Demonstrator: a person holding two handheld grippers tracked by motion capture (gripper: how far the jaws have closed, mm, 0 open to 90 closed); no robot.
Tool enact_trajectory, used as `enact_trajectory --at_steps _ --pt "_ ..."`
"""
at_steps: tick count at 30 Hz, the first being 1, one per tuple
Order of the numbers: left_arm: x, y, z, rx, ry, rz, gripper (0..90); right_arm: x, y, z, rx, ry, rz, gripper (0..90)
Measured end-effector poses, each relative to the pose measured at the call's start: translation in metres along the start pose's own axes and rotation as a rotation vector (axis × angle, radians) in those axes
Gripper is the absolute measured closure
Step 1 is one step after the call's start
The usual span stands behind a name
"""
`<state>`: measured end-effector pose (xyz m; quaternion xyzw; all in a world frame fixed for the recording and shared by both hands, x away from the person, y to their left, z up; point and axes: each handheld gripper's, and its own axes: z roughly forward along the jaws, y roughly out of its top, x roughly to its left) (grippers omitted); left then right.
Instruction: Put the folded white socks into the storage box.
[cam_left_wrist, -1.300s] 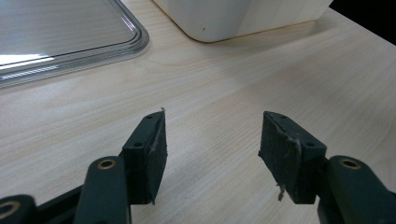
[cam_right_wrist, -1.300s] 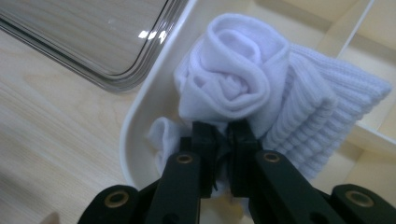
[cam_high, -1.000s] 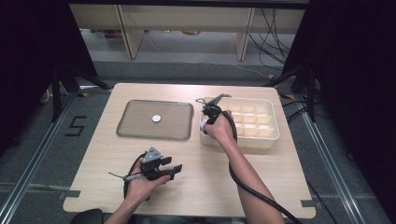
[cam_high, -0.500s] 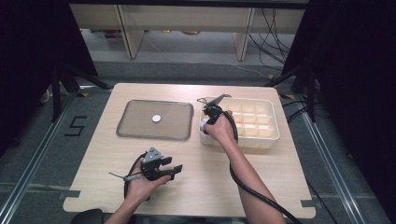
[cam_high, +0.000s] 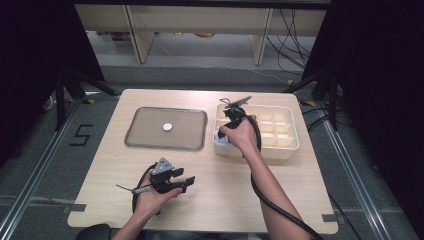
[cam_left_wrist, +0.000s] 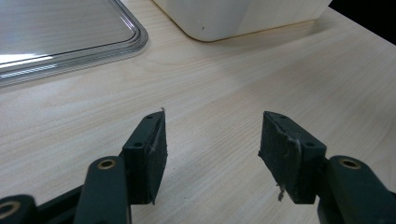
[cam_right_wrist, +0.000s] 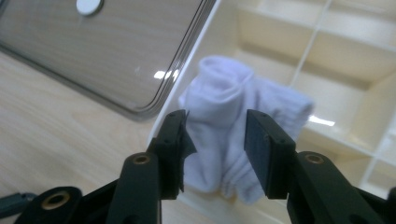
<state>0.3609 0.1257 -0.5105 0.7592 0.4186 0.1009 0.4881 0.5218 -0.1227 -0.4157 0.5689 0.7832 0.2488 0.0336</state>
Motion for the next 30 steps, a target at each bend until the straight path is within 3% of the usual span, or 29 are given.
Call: enact_trajectory --at_steps 2,3,4,6,7,8,10,11,14,15,16,17,20,21,22,25,26,29,30 --pt "0.0 0.0 0.0 -0.001 0.002 -0.003 40.6 -0.005 0.002 -0.005 -0.023 -0.004 0.026 54.7" --pt "-0.001 0.0 0.0 -0.001 0.002 -0.003 40.6 -0.007 0.004 -0.01 -0.021 0.0 0.071 51.0" --pt "0.0 0.0 0.001 -0.003 0.0 0.002 40.6 -0.01 0.005 -0.01 -0.031 -0.008 0.067 48.2" --pt "0.0 0.0 0.001 -0.003 -0.003 0.001 40.6 -0.016 0.006 -0.01 -0.017 -0.011 0.103 44.1" --pt "0.0 0.0 0.001 -0.002 -0.01 0.001 40.7 -0.021 0.006 -0.007 -0.039 -0.016 0.069 43.4" --pt "0.0 0.0 0.001 0.0 -0.011 0.001 40.7 -0.02 0.006 -0.006 -0.021 0.001 0.105 42.0" --pt "0.0 0.0 0.001 -0.001 -0.011 0.001 40.7 -0.024 0.005 -0.002 -0.037 0.01 0.077 40.3" --pt "0.0 0.0 0.001 -0.001 -0.01 0.001 40.7 -0.022 0.005 -0.001 -0.011 -0.007 0.11 39.1" --pt "0.0 0.0 0.001 0.003 -0.007 0.002 40.7 -0.022 0.005 0.003 -0.011 0.0 0.116 37.3" --pt "0.0 0.0 0.0 0.001 -0.003 0.0 40.7 -0.023 0.004 0.005 -0.022 0.009 0.088 37.0" --pt "0.0 0.0 0.001 -0.001 -0.002 0.003 40.7 -0.022 0.004 0.005 -0.012 0.029 0.093 37.0" --pt "0.0 0.0 0.001 0.0 -0.003 0.003 40.7 -0.023 0.005 0.008 -0.033 0.018 0.074 37.2" --pt "0.0 0.0 0.0 0.006 -0.007 0.003 40.7 -0.022 0.005 0.009 -0.042 0.029 0.066 41.0" --pt "0.0 0.0 0.0 0.004 -0.005 0.001 40.7 -0.019 0.004 0.008 -0.022 0.03 0.093 44.6" --pt "0.0 0.0 0.001 0.002 -0.004 0.001 40.7 -0.019 0.004 0.008 -0.022 0.046 0.078 48.4" --pt "0.0 0.0 0.0 -0.001 0.003 -0.003 40.7 -0.02 0.004 0.009 -0.032 0.03 0.029 55.8" --pt "0.0 0.0 0.0 0.001 0.001 -0.001 40.7 -0.016 0.004 0.007 0.002 0.027 0.068 60.6" --pt "0.0 0.0 0.0 0.0 0.003 -0.001 40.7 -0.018 0.003 0.009 -0.016 0.004 0.012 68.0" --pt "0.0 0.0 0.0 -0.001 0.001 -0.003 40.7 -0.016 0.002 0.008 0.005 -0.018 0.043 69.5"
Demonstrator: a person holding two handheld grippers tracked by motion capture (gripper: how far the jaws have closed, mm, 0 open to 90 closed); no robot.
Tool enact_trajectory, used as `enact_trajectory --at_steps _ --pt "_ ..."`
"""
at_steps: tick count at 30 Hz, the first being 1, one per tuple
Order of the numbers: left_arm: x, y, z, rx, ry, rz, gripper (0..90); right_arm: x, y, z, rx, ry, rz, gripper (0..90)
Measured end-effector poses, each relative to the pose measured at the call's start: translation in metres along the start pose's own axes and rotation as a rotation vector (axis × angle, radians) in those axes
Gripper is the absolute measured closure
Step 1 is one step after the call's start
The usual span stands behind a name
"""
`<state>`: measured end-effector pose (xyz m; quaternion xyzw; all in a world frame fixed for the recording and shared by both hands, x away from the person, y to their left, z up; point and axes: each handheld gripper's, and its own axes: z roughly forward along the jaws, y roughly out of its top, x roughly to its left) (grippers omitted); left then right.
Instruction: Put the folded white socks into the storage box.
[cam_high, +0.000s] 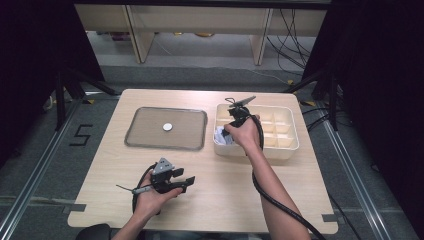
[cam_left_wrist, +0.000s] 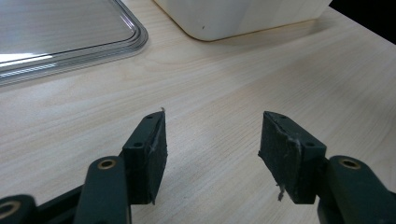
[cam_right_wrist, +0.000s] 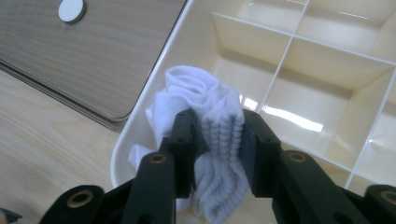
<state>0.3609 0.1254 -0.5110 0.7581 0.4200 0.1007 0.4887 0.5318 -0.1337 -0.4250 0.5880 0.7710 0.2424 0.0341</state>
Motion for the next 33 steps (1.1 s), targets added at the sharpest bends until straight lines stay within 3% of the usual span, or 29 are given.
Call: enact_trajectory --at_steps 2,3,4,5,6,9,14,22,24,25,26,27,33 --pt "0.001 0.0 0.0 0.008 -0.008 0.006 40.7 0.0 -0.001 0.0 -0.02 0.008 -0.042 71.3" --pt "0.001 0.0 0.0 0.009 -0.009 0.008 40.7 0.003 -0.001 -0.001 0.006 -0.017 -0.007 72.2" --pt "0.0 0.0 0.0 0.003 -0.005 0.006 40.7 0.003 -0.001 -0.001 -0.007 -0.006 -0.037 72.9" --pt "0.0 0.0 0.0 0.002 -0.007 0.006 40.7 0.004 -0.002 0.0 -0.013 -0.023 -0.051 73.6" --pt "0.0 0.0 0.0 0.006 -0.004 0.004 40.7 0.007 -0.002 -0.001 -0.001 -0.038 -0.033 74.1" --pt "0.0 0.0 0.001 0.001 -0.006 0.002 40.7 0.01 -0.003 0.0 -0.006 -0.06 -0.06 75.4" --pt "0.0 0.0 0.001 0.001 -0.008 0.006 40.7 0.016 -0.004 0.003 0.001 -0.089 -0.038 77.0" --pt "-0.001 0.0 0.001 -0.003 -0.002 0.004 40.7 0.018 -0.003 0.007 -0.002 -0.122 -0.059 78.2" --pt "-0.001 0.0 0.001 -0.001 -0.001 0.003 40.7 0.017 -0.003 0.007 0.0 -0.121 -0.074 78.5" --pt "-0.001 0.001 0.001 0.002 0.001 0.002 40.7 0.019 -0.003 0.006 0.014 -0.118 -0.041 78.6" --pt "-0.001 0.001 0.001 0.003 -0.002 0.001 40.7 0.02 -0.003 0.007 0.017 -0.123 -0.038 78.7" --pt "-0.001 0.001 0.001 0.001 0.001 0.001 40.7 0.018 -0.003 0.008 0.006 -0.117 -0.059 78.7" --pt "-0.001 0.001 0.001 0.004 -0.002 0.003 40.6 0.017 -0.004 0.011 0.015 -0.13 -0.062 79.2"
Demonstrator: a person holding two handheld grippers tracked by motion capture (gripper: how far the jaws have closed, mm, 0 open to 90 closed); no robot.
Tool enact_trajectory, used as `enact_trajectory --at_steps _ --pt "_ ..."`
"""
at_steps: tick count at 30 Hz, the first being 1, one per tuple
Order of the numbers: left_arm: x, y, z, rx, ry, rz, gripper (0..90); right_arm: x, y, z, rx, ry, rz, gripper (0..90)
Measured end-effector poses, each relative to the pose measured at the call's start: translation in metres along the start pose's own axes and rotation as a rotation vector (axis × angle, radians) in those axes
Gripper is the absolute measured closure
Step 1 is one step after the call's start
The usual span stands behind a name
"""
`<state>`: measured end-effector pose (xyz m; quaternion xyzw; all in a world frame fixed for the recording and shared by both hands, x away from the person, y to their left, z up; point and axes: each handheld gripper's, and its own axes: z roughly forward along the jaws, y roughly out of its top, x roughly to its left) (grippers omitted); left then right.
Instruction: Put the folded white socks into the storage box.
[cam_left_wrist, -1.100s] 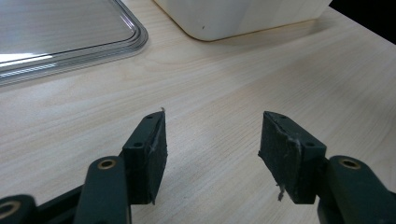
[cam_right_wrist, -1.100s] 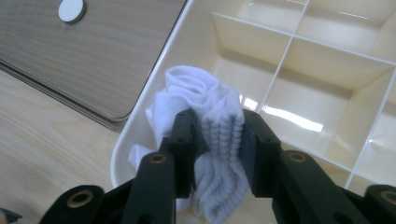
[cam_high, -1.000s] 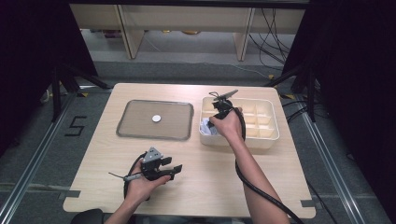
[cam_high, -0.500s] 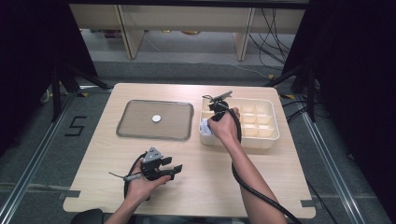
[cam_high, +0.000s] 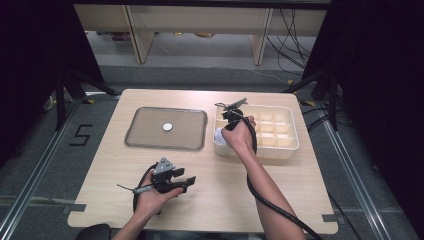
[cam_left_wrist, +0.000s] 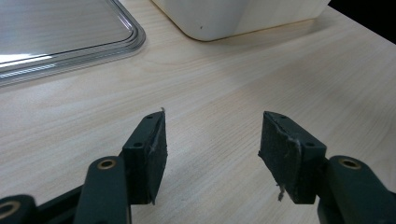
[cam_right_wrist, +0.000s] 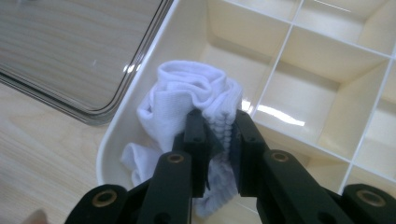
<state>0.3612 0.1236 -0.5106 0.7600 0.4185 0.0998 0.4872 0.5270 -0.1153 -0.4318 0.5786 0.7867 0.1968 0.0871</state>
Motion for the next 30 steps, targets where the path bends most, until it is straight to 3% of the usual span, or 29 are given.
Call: enact_trajectory --at_steps 1,2,4,7,9,11,14,17,18,19,20,23,26,30 --pt "0.0004 -0.0002 0.0002 -0.002 -0.007 0.001 40.7 0.0008 -0.0002 0.0001 0.004 0.002 0.007 79.3" --pt "0.0003 -0.0002 0.0003 -0.003 -0.005 0.0 40.6 -0.0005 -0.0003 0.0006 0.003 -0.001 -0.018 79.4" --pt "0.0001 0.0 0.0 0.0 -0.001 0.0 40.7 0.0032 -0.0002 -0.0008 0.025 0.004 0.005 79.6" --pt "0.0002 0.0 0.0003 -0.001 -0.007 0.0 40.6 0.0024 0.0 0.0017 0.015 0.006 -0.014 79.8" --pt "-0.0002 0.0 0.0005 -0.001 -0.003 0.003 40.6 0.0033 -0.0007 0.0019 0.032 0.002 0.003 80.1" --pt "-0.0005 -0.0002 0.0008 -0.004 -0.004 0.003 40.6 0.0002 -0.0023 0.0048 0.011 0.018 -0.008 80.3" --pt "-0.0005 -0.0002 0.0009 -0.004 -0.004 0.003 40.6 -0.0002 -0.002 0.0049 0.024 0.003 -0.021 80.4" --pt "-0.0005 0.0001 0.0003 -0.003 0.0 0.001 40.6 0.0028 -0.0021 0.004 0.046 0.002 0.009 80.5" --pt "-0.0003 0.0001 0.0004 -0.002 -0.002 0.004 40.6 0.0018 -0.0022 0.0046 0.042 -0.001 -0.019 80.6" --pt "-0.0003 0.0001 0.0005 -0.002 -0.003 0.004 40.6 0.0051 -0.002 0.0036 0.054 0.004 0.005 80.7" --pt "-0.0007 0.0 0.0008 -0.005 -0.004 0.001 40.6 0.0055 -0.0023 0.0042 0.055 0.004 0.0 80.7" --pt "-0.001 0.0 0.0005 -0.007 -0.004 0.001 40.6 0.0039 -0.0036 0.0071 0.038 -0.002 -0.036 80.8" --pt "-0.0013 -0.0001 0.0004 -0.008 -0.001 -0.002 40.6 0.0057 -0.0045 0.0061 0.044 0.005 -0.013 80.7" --pt "-0.0013 -0.0003 0.0005 -0.002 0.002 0.002 40.7 0.005 -0.0055 0.0061 0.028 0.009 -0.027 80.7"
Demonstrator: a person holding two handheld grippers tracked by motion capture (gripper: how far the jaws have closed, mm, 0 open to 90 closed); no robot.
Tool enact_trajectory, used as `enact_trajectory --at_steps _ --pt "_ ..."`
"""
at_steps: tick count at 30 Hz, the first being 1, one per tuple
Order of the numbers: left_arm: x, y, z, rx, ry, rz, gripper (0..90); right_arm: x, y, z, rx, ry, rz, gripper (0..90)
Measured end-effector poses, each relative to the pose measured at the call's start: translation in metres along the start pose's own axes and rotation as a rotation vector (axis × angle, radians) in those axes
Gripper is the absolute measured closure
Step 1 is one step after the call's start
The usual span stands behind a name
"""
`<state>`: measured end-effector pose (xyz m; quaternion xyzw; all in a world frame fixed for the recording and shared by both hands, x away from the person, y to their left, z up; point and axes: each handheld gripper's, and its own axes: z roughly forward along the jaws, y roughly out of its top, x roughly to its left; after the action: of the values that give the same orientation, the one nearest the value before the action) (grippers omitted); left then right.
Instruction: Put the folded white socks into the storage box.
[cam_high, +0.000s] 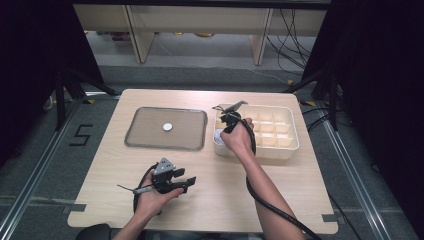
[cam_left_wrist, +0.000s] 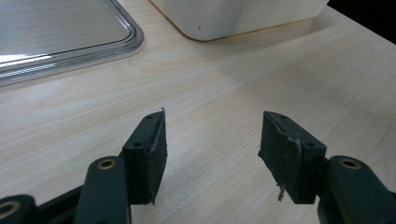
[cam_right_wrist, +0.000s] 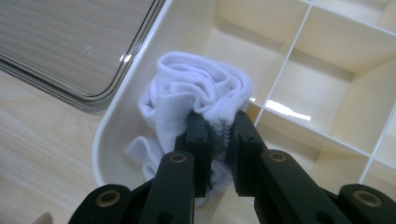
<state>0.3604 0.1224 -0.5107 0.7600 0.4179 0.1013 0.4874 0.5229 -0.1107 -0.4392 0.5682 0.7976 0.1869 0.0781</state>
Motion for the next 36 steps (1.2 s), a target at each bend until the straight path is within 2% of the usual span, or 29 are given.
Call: enact_trajectory --at_steps 1,5,6,7,8,12,14,15,21,22,26,27,28,29,30,31,36 --pt "0.0 0.0 0.0 -0.001 0.0 0.001 40.6 0.001 0.0 0.0 0.009 -0.01 0.017 80.7" --pt "0.0 0.0 0.0 -0.002 -0.001 0.003 40.6 -0.002 0.0 0.001 0.006 0.003 0.002 80.2" --pt "0.0 0.0 0.0 -0.004 -0.002 -0.001 40.6 -0.001 0.0 0.0 0.007 0.016 0.03 79.9" --pt "0.001 0.0 0.0 -0.002 0.001 -0.001 40.6 -0.005 0.001 0.001 -0.005 0.015 0.004 79.4" --pt "0.001 0.0 -0.001 0.0 0.0 -0.002 40.7 -0.005 0.001 0.0 0.004 0.024 0.014 78.5" --pt "0.003 0.0 -0.001 0.0 -0.004 -0.001 40.6 -0.007 0.0 -0.005 -0.01 0.035 0.044 71.6" --pt "0.003 0.0 0.0 0.001 0.001 -0.005 40.7 -0.01 0.0 -0.008 -0.022 0.045 0.032 66.9" --pt "0.003 -0.001 0.0 0.0 0.003 -0.007 40.7 -0.009 0.0 -0.009 -0.016 0.045 0.053 64.9" --pt "0.003 0.0 -0.001 0.002 0.007 -0.002 40.7 -0.014 -0.002 -0.017 -0.074 0.057 0.053 59.4" --pt "0.003 0.0 -0.002 0.003 0.009 -0.002 40.7 -0.014 -0.002 -0.019 -0.076 0.061 0.067 59.3" --pt "0.004 -0.001 -0.002 0.001 0.005 0.0 40.7 -0.016 -0.002 -0.023 -0.09 0.063 0.052 57.4" --pt "0.005 -0.001 -0.001 -0.002 0.002 -0.001 40.6 -0.016 -0.002 -0.024 -0.08 0.064 0.071 56.8" --pt "0.004 -0.001 -0.001 -0.004 0.003 -0.013 40.6 -0.018 -0.003 -0.024 -0.092 0.058 0.047 56.4" --pt "0.004 -0.001 -0.002 -0.009 0.005 -0.009 40.7 -0.017 -0.003 -0.026 -0.087 0.072 0.056 56.0" --pt "0.004 -0.001 -0.001 -0.013 0.005 -0.012 40.6 -0.019 -0.004 -0.026 -0.09 0.059 0.054 55.4" --pt "0.004 -0.001 -0.001 -0.015 0.007 -0.012 40.6 -0.02 -0.006 -0.027 -0.094 0.072 0.043 55.1" --pt "0.004 -0.001 -0.002 -0.006 0.009 -0.01 40.6 -0.022 -0.011 -0.031 -0.104 0.085 0.055 53.6"
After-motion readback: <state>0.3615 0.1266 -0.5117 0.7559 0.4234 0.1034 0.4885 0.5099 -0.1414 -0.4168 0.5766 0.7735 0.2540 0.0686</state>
